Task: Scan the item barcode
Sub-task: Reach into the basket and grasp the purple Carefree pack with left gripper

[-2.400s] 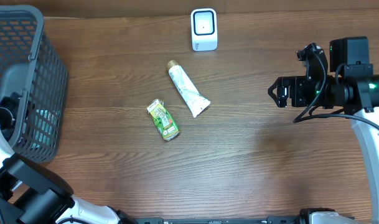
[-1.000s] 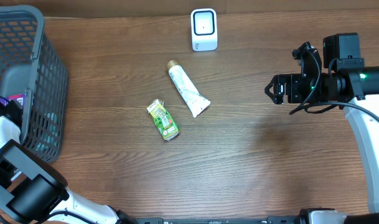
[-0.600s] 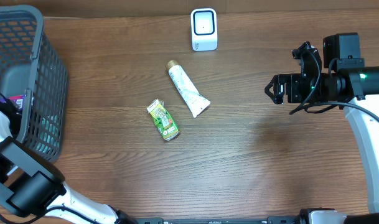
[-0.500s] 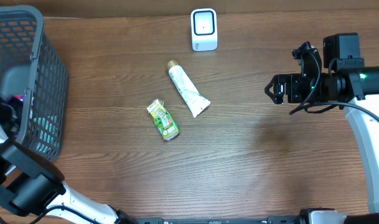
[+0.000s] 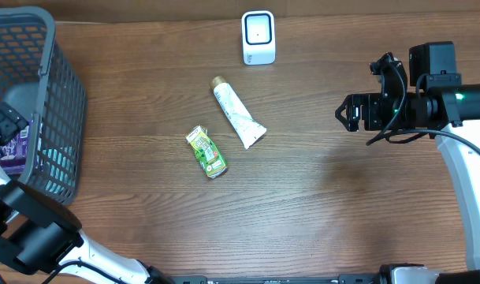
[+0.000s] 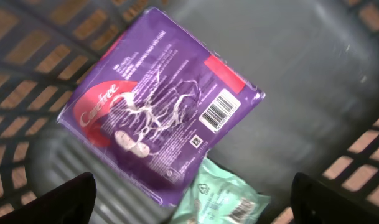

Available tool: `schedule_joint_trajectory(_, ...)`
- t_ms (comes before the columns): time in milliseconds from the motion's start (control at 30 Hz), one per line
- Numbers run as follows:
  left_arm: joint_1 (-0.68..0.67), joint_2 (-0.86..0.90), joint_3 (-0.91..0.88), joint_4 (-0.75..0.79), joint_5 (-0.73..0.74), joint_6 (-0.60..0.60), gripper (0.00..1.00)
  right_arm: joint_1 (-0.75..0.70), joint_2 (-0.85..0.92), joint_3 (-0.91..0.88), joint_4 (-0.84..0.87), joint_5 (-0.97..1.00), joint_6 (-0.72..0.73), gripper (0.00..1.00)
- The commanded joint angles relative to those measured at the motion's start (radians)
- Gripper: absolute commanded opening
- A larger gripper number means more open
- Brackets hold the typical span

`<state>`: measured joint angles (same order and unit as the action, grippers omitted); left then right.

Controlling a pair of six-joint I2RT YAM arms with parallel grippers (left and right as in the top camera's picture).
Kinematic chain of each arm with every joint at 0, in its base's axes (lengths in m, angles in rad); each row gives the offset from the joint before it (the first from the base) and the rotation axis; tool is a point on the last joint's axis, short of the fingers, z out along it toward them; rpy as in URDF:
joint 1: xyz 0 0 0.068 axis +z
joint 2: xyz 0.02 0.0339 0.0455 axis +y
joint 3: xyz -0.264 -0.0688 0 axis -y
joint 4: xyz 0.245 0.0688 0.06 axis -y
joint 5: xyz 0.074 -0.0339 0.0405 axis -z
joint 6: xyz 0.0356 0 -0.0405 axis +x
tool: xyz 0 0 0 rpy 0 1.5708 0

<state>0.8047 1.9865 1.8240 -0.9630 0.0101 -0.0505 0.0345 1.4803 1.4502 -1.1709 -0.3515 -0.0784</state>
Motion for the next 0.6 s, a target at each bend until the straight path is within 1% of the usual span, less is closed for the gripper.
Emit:
schedule_joint_trajectory(0,-0.009,0.044,-0.041,0.014,-0.010,0.158,0.90,0.004,0.000,0.014,0.009,-0.010,0.003,1.00)
schedule_joint_trajectory(100,-0.009,0.082,-0.042,0.011,-0.013,0.178,0.88,0.004,0.002,0.014,0.013,-0.010,0.003,1.00)
schedule_joint_trajectory(167,-0.009,0.125,-0.042,-0.002,-0.023,0.212,0.83,0.004,0.002,0.014,0.013,-0.010,0.003,1.00)
schedule_joint_trajectory(233,-0.009,0.147,-0.042,-0.007,-0.045,0.212,0.80,0.004,0.002,0.014,0.013,-0.010,0.003,1.00)
schedule_joint_trajectory(300,-0.009,0.165,-0.042,-0.010,-0.059,0.211,0.68,0.004,0.002,0.014,0.013,-0.010,0.003,1.00)
schedule_joint_trajectory(333,-0.009,0.173,-0.042,-0.011,-0.060,0.211,0.58,0.004,0.002,0.014,0.013,-0.010,0.003,1.00)
schedule_joint_trajectory(367,-0.009,0.183,-0.042,-0.011,-0.063,0.211,0.45,0.004,0.002,0.014,0.013,-0.010,0.003,1.00)
schedule_joint_trajectory(400,-0.009,0.186,-0.042,-0.012,-0.063,0.211,0.41,0.004,0.002,0.014,0.013,-0.010,0.003,1.00)
schedule_joint_trajectory(467,-0.009,0.196,-0.042,-0.012,-0.063,0.211,0.23,0.004,0.002,0.014,0.013,-0.010,0.003,1.00)
schedule_joint_trajectory(500,-0.008,0.196,-0.042,-0.012,-0.063,0.211,0.09,0.004,0.002,0.014,0.013,-0.010,0.003,1.00)
schedule_joint_trajectory(533,-0.008,0.196,-0.042,-0.012,-0.062,0.211,0.04,0.004,0.002,0.014,0.013,-0.010,0.003,1.00)
schedule_joint_trajectory(567,-0.009,0.195,-0.042,-0.013,-0.063,0.211,0.04,0.004,0.002,0.014,0.013,-0.010,0.003,1.00)
